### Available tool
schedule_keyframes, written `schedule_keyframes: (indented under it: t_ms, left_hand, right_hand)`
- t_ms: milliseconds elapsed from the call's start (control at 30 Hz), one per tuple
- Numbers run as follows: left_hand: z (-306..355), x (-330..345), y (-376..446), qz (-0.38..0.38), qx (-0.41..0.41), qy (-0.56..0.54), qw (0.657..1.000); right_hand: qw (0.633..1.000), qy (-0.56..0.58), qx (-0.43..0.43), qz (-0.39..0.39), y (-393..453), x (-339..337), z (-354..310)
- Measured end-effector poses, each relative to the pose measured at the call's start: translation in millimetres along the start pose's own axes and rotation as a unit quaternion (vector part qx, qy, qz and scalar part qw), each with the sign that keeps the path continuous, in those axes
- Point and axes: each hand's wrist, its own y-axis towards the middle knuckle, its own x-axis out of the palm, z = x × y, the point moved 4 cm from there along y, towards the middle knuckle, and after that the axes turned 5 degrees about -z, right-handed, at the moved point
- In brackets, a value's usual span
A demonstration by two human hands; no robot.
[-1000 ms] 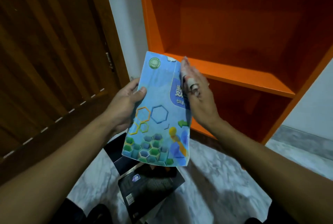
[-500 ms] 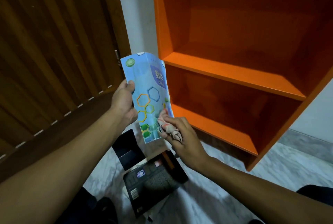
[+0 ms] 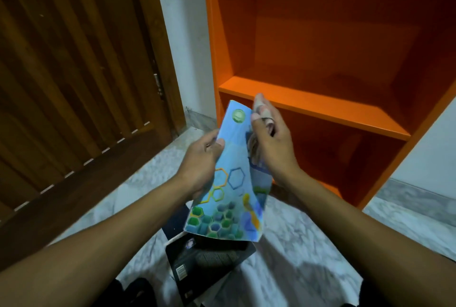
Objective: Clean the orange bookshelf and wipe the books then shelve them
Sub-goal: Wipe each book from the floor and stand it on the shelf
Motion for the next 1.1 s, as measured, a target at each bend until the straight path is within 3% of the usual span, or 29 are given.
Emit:
schedule_keyframes:
  t_ms: [100,233,333,467,567,733,933,1000,1100]
  left_hand:
    - [-3,18,1,-0.020,-0.023,-0.056,0.998]
    - [0,16,7,0.002,-0.069,-0.172,0.983]
    - [3,0,17,0.046,-0.091,-0.235,0.967]
    - [8,-30,24,0.132,-0.075,-0.217,0.964]
    - [18,-49,27,0.161,-0.046,-0.177,0.970]
    - [34,-70,29,0.160,0.011,-0.119,0.980]
    - [49,-79,24,0.077,0.045,-0.119,0.989]
    - [52,-75,21,0.041,0.048,-0.104,0.993]
    - [52,-65,18,-0.015,0.054,-0.072,0.996]
  right_hand:
    - [0.979,-0.184,-0.066,-0.061,-5,14,12]
    - [0.964,-0.211,-0.095,-0.134,-28,25,23]
    - [0.932,-0.271,-0.143,-0.193,-53,33,31]
    - [0.894,-0.272,-0.262,-0.242,-79,38,35]
    - [0.871,-0.280,-0.285,-0.286,-92,42,38]
    - [0.888,-0.271,-0.125,-0.350,-77,41,38]
    - [0.924,-0.238,0.149,-0.259,-46,3,55]
    - [0.928,-0.186,0.202,-0.254,-38,-6,60]
    - [0.947,-0.021,0.219,-0.235,-31,-9,58]
